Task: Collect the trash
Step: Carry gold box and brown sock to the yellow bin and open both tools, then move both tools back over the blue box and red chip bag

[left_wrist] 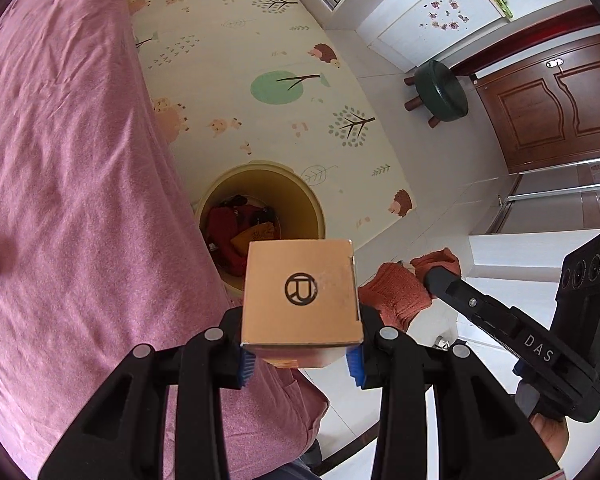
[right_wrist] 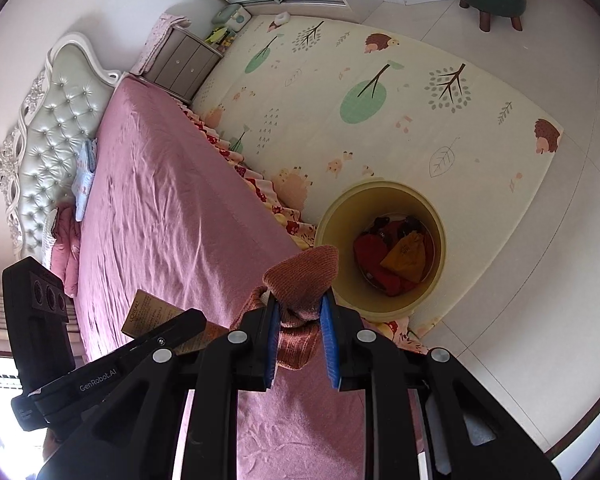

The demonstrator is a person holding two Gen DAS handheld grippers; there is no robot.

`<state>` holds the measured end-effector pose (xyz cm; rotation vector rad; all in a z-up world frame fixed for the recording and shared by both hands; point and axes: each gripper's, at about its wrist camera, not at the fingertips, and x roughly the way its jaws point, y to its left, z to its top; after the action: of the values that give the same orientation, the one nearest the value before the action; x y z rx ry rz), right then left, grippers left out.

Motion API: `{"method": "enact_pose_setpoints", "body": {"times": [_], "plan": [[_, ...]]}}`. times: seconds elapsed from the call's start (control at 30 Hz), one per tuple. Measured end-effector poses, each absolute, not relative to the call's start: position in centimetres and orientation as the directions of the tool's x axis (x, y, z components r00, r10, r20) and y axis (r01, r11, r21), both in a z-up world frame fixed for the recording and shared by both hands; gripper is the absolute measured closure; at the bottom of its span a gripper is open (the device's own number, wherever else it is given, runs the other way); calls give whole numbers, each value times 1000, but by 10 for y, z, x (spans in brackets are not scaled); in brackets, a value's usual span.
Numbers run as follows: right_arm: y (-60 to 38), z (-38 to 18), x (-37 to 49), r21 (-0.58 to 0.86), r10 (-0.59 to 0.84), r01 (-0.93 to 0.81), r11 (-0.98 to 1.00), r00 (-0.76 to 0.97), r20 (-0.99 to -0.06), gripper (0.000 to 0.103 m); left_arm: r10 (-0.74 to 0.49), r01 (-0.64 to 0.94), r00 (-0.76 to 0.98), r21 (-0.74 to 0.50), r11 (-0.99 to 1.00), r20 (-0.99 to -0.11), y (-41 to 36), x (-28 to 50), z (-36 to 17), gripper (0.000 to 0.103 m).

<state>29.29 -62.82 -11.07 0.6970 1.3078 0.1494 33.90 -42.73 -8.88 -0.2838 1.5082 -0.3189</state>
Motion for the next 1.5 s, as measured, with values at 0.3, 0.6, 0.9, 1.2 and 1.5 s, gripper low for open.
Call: {"method": "enact_pose_setpoints", "body": {"times": [0.3, 0.6, 0.9, 1.2, 1.5], "plan": [[-639, -110, 310, 530, 449, 303, 792, 299, -842, 60, -439, 23, -16, -439, 898, -898, -440, 368, -98, 14], [-641, -112, 310, 536, 455, 327, 778, 296, -840, 57, -354, 60, -31, -355, 933, -935, -430, 369, -103, 14], [-609, -100, 305, 546, 481, 274, 792, 271, -834, 55, -350, 57, 2, -349, 935, -937, -399, 350, -87, 14], [-553, -81, 293, 551, 509, 170, 817, 238, -828, 53, -319, 24, 78, -318, 948, -945, -345, 312, -67, 13], [-455, -70, 272, 554, 547, 13, 832, 145, -825, 52, -234, -60, 134, -244, 968, -963, -254, 255, -61, 13]]}}
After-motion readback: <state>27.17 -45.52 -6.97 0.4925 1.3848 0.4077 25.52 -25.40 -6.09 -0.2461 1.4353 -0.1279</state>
